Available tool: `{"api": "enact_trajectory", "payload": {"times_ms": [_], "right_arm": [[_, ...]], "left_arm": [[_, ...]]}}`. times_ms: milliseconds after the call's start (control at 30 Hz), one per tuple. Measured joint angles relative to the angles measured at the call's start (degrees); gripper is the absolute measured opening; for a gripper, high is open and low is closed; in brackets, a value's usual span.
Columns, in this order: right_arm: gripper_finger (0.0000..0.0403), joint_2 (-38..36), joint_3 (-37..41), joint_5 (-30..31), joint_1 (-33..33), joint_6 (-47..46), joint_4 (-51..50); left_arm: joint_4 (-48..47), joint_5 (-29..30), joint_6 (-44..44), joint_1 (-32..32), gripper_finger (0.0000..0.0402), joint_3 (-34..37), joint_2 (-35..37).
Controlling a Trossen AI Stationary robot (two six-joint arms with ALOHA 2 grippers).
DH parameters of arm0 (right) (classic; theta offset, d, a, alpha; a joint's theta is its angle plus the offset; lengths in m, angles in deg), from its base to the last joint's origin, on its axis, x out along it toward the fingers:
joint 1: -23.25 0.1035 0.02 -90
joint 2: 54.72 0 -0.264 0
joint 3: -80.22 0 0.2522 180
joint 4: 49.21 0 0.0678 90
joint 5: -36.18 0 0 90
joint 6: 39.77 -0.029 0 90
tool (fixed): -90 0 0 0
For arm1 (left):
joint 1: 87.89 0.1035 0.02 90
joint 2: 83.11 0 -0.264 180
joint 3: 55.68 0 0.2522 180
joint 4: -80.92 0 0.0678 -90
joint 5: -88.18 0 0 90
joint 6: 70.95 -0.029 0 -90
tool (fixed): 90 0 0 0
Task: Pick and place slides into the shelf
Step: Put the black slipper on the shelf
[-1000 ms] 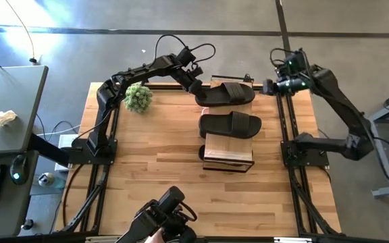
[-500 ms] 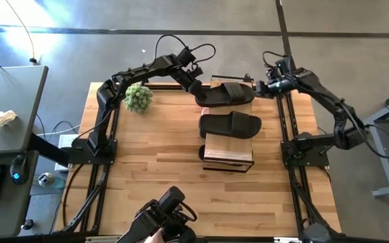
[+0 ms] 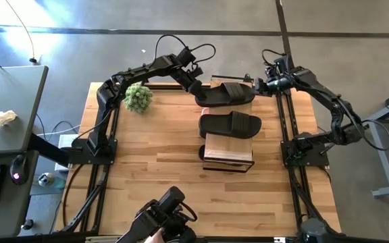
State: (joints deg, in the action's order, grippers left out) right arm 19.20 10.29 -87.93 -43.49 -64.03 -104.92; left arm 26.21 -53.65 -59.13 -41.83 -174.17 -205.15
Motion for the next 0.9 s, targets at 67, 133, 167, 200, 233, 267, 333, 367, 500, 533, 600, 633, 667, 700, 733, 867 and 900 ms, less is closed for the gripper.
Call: {"api": "enact_trajectory", "payload": {"times_ms": [67, 133, 167, 200, 233, 267, 333, 367, 500, 533, 600, 633, 667, 700, 733, 867, 900], "right_arm": [[0.0143, 0.0, 0.0, 0.07, 0.0, 0.21, 0.36], [0.0133, -0.06, 0.0, 0.05, 0.0, 0.24, 1.1], [0.0126, -0.1, 0.0, 0.03, 0.0, 0.34, 1.23], [0.0118, -0.12, 0.0, -0.03, 0.0, 0.62, 1.33], [0.0108, -0.12, 0.0, -0.04, 0.0, 0.83, 1.38], [0.0097, -0.12, 0.0, -0.07, 0.0, 1.04, 1.38], [0.0076, -0.12, -0.02, -0.18, 0.01, 1.22, 1.37], [0.0064, -0.12, -0.02, -0.19, 0.0, 1.3, 1.36], [0.0021, -0.12, -0.02, -0.23, 0.0, 2.13, 1.31], [0.0013, -0.12, -0.02, -0.23, 0.0, 2.3, 1.31], [0.0007, -0.12, -0.02, -0.31, 0.0, 2.29, 1.02], [0.0007, -0.12, -0.02, -0.41, 0.0, 2.24, 0.78], [0.0007, -0.19, -0.02, -0.48, 0.01, 2.24, 0.51], [0.0006, -0.41, -0.02, -0.58, 0.02, 2.28, 0.07], [0.0005, -0.75, -0.02, -0.65, 0.02, 2.27, -0.47], [0.0003, -3.43, -0.02, -0.59, 0.05, 1.38, -0.79], [0.0003, -4.3, -0.02, -0.33, 0.04, 0.91, -0.89]], "left_arm": [[-0.02, 0.02, 0.0, 0.0, 0.0198, 0.0, 0.0], [-0.02, 0.02, 0.0, 0.0, 0.0198, 0.0, 0.0], [-0.02, 0.03, 0.0, 0.0, 0.0198, 0.0, 0.0], [-0.01, 0.06, -0.02, 0.0, 0.0198, 0.0, 0.0], [-0.02, 0.2, -0.01, 0.0, 0.0198, 0.0, 0.0], [-0.02, 0.39, -0.01, 0.0, 0.0198, 0.0, 0.0], [-0.02, 0.43, -0.02, 0.0, 0.0197, 0.0, 0.0], [-0.02, 0.44, -0.02, 0.0, 0.0197, 0.0, 0.0], [0.05, 0.44, 0.0, 0.0, 0.0197, 0.0, 0.02], [0.09, 0.44, 0.0, 0.02, 0.0197, 0.0, 0.0], [0.28, 0.44, -0.13, 0.04, 0.0197, 0.0, 0.0], [0.42, 0.42, -0.6, 0.04, 0.0197, 0.0, 0.0], [0.46, 0.22, -0.97, 0.1, 0.0197, 0.0, 0.0], [0.49, -0.37, -1.11, 0.26, 0.0197, 0.0, 0.0], [0.5, -1.2, -1.1, 0.55, 0.0197, 0.0, 0.0], [0.46, -4.08, -1.16, 1.25, 0.0198, 0.0, 0.0], [0.48, -4.21, -1.16, 1.29, 0.0198, 0.0, 0.0]]}}
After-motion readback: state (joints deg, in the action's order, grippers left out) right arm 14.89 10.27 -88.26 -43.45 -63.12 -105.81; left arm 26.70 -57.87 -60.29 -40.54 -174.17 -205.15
